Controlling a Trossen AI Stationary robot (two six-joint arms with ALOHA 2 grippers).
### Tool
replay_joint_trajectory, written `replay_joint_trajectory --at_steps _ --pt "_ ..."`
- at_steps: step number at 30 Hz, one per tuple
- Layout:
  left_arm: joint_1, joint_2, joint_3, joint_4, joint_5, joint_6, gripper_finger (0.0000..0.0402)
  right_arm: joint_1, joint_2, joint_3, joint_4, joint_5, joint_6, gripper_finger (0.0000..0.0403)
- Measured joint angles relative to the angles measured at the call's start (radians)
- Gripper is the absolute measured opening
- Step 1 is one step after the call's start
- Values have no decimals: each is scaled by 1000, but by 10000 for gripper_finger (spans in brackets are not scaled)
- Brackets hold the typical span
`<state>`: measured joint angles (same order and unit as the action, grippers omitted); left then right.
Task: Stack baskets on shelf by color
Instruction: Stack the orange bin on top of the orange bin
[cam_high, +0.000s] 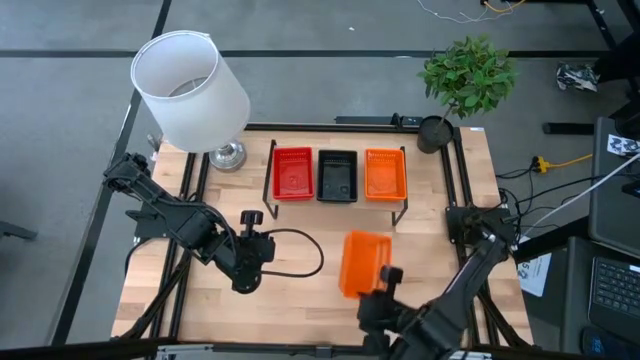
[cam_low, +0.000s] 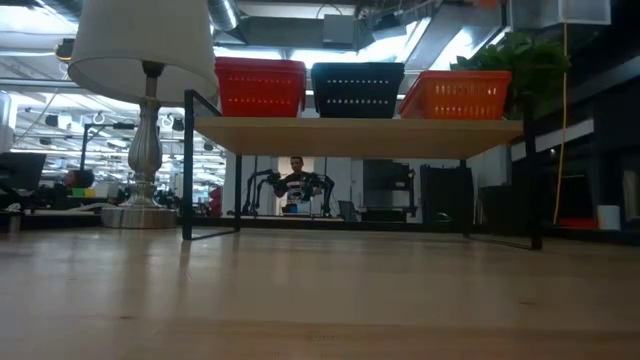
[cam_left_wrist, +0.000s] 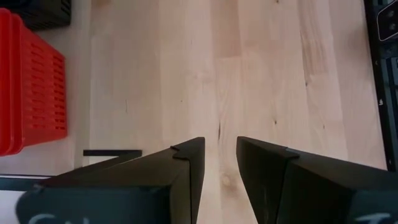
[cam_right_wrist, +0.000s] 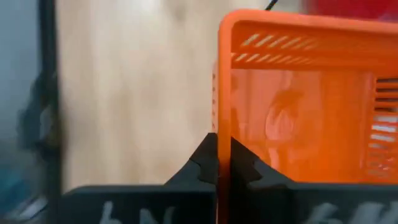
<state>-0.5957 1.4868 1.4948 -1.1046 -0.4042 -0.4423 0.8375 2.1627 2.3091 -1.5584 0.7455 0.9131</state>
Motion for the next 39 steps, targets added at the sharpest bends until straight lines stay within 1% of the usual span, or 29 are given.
replay_joint_trajectory --at_steps 2,3,6,8,12,15,17,19,21,24,26,29,31,33,37,39 --pt "-1 0 0 0 -5 0 86 -13 -22 33 -11 96 -43 1" --pt "-1 0 0 0 -5 0 86 -24 -44 27 -8 132 -95 1" --pt "-1 0 0 -3 -6 6 86 -69 -101 24 -15 195 -189 1" --pt "0 0 0 -4 -6 7 86 -105 -152 20 -13 202 -294 1" --pt "0 -1 0 -6 -6 7 86 -201 -270 6 -12 194 -424 0" --pt "0 -1 0 -6 -6 7 86 -289 -381 -40 -10 136 -475 0" --pt "0 -1 0 -6 -7 7 86 -353 -466 -111 -11 62 -477 0" --pt "0 -1 0 -6 -7 8 86 -414 -560 -232 -11 -1 -477 0" --pt "0 -1 0 -6 -17 8 86 -466 -657 -390 -13 -43 -477 0" --pt "0 -1 0 -6 -46 8 86 -515 -806 -631 3 -117 -476 0" --pt "0 -1 0 -6 -54 8 86 -534 -901 -758 96 -184 -494 0" --pt "0 -1 0 -6 -57 8 86 -545 -1017 -896 293 -259 -559 0" --pt "0 -1 0 -1 -57 8 86 -555 -1067 -962 391 -288 -593 0" --pt "0 -1 0 3 -57 7 86 -570 -1093 -1016 445 -304 -612 0" --pt "0 -1 0 22 -57 7 86 -611 -1094 -1091 492 -349 -655 0" --pt "0 -1 0 33 -57 7 86 -629 -1087 -1108 531 -370 -679 0"
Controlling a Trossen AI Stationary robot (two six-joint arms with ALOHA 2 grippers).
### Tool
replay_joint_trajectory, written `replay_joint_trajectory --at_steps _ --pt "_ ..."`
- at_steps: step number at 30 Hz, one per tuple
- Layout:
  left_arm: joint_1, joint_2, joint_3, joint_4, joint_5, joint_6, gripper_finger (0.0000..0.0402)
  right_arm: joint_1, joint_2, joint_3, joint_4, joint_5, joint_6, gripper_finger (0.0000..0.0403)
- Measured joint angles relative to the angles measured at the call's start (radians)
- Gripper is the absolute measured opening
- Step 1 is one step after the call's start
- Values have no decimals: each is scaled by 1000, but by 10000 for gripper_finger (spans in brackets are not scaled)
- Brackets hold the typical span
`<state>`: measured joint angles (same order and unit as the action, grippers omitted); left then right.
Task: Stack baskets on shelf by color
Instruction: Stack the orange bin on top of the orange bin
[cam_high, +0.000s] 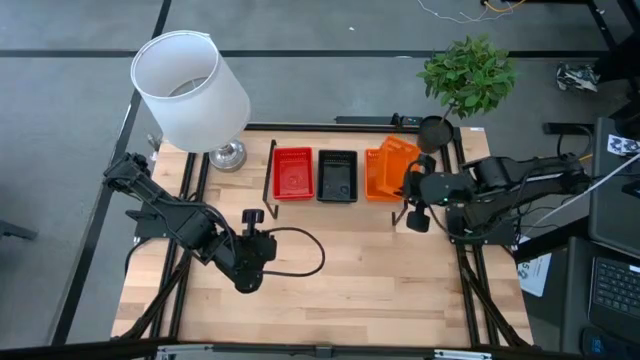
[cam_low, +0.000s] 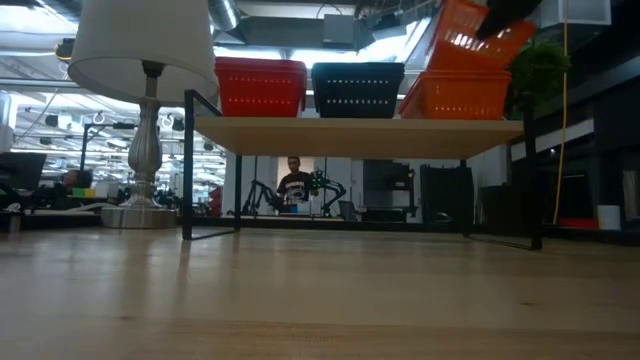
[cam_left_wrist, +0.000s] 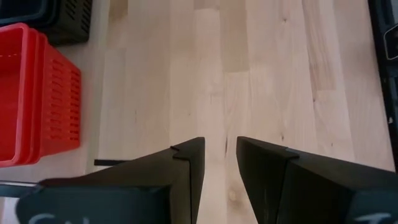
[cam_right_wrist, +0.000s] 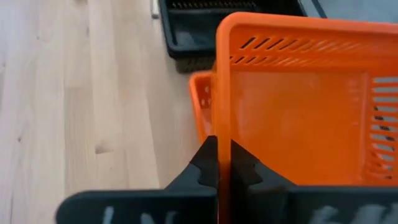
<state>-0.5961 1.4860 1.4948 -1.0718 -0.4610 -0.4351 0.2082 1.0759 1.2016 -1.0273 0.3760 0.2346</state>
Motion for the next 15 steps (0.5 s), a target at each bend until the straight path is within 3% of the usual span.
replay_joint_trajectory --at_steps 10,15 --pt "0 0 0 12 1 0 85 -57 68 13 7 -64 -31 2" --pt "0 0 0 11 2 0 85 -68 98 13 20 -64 -65 27"
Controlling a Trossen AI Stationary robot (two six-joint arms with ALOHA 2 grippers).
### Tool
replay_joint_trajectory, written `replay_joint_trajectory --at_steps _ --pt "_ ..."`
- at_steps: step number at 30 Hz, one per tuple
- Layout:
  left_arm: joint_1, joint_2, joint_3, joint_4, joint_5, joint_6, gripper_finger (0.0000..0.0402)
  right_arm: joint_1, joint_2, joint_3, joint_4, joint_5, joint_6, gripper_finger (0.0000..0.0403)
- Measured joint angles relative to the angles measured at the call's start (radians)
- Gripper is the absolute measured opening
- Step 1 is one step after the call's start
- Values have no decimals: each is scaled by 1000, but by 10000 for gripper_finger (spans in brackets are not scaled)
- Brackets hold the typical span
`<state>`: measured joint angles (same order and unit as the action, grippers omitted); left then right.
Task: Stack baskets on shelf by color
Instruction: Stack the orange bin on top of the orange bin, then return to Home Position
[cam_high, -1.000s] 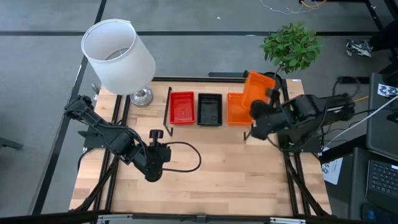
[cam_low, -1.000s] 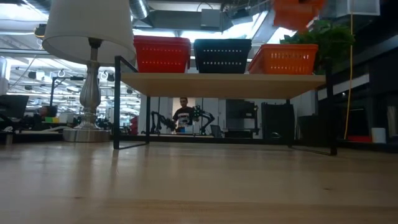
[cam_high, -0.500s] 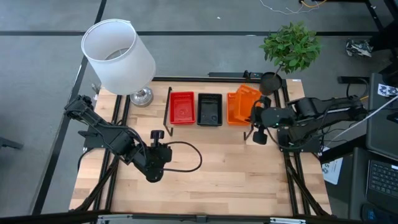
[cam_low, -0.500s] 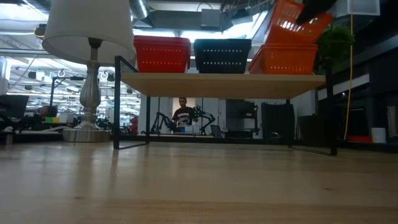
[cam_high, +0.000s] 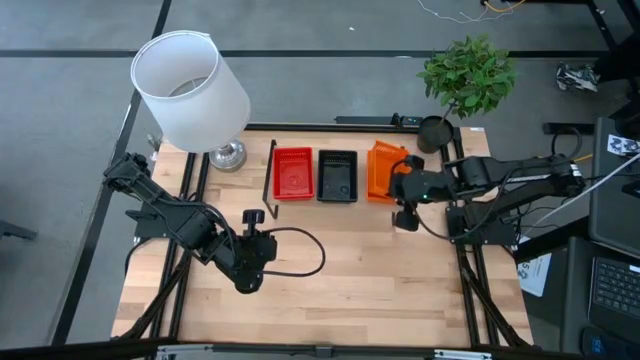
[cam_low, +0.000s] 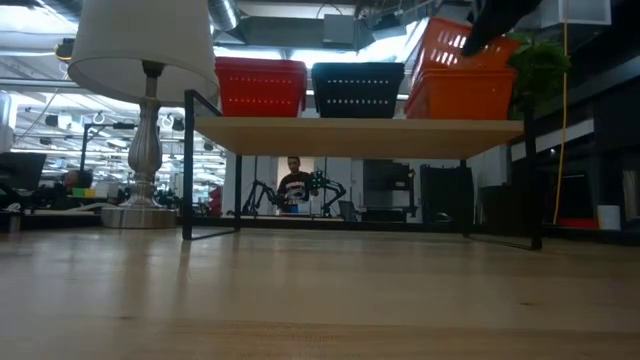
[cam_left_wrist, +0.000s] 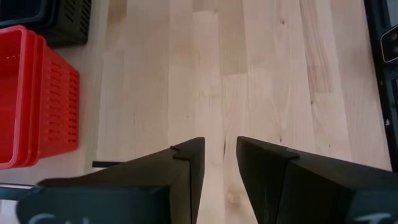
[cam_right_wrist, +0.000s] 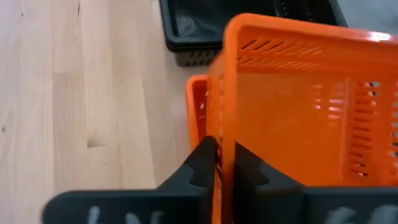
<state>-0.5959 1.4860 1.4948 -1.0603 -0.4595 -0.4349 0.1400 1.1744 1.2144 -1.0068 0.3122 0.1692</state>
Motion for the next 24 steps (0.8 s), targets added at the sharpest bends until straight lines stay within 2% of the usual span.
replay_joint_trajectory --at_steps 11,18,20,22,24 --pt "0 0 0 -1 1 0 85 0 -18 6 17 0 -25 117" --pt "0 0 0 -1 1 0 85 0 -20 133 -4 -3 3 130" --pt "0 0 0 -1 0 4 85 0 -20 188 -19 -47 68 128" --pt "0 0 0 -2 0 25 85 4 -23 241 -38 -134 116 126" --pt "-1 0 0 -6 -17 51 85 25 -34 269 -59 -202 119 124"
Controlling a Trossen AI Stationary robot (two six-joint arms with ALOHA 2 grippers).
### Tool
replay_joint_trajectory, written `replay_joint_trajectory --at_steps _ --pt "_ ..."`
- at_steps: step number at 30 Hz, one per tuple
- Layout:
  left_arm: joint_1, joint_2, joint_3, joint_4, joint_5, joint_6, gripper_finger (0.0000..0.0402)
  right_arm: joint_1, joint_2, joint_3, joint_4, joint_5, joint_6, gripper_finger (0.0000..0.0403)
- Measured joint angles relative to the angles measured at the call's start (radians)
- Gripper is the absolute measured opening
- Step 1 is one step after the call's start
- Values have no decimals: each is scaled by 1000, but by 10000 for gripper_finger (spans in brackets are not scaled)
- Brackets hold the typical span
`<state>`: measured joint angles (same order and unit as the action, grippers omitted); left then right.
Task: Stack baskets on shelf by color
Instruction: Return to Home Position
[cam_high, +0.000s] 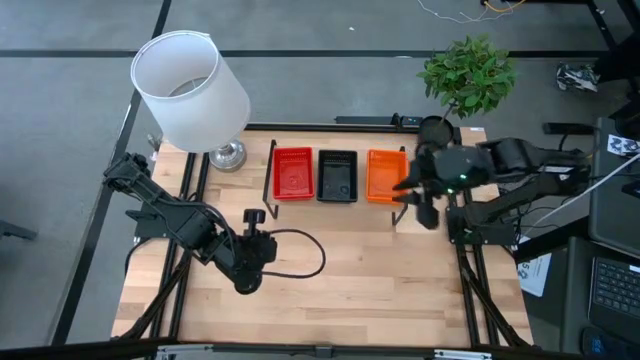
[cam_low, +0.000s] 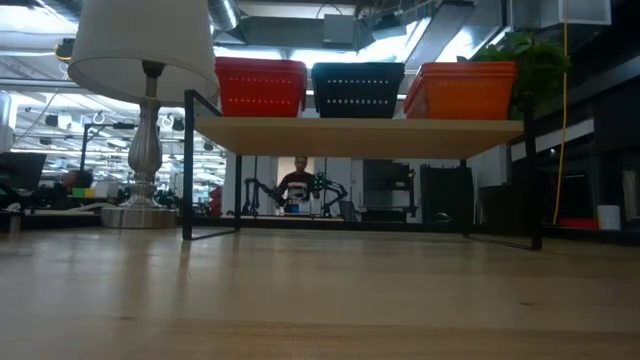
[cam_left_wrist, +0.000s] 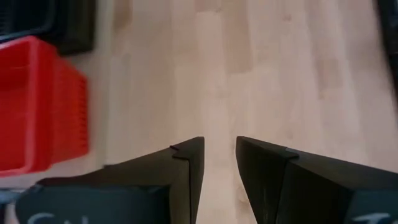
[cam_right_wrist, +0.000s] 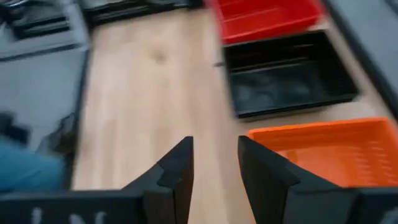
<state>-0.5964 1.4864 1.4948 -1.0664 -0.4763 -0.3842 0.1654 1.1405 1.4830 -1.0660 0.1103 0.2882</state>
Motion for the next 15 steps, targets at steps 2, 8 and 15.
replay_joint_trajectory --at_steps 2,8,15 --pt "-9 -6 0 -33 -37 2 85 38 -30 -15 -25 -6 -30 120" --pt "-21 -83 -50 -167 -58 -65 79 176 -287 -379 76 105 75 105" --pt "-67 -368 -432 103 -29 -156 62 310 -645 -883 559 83 208 98"
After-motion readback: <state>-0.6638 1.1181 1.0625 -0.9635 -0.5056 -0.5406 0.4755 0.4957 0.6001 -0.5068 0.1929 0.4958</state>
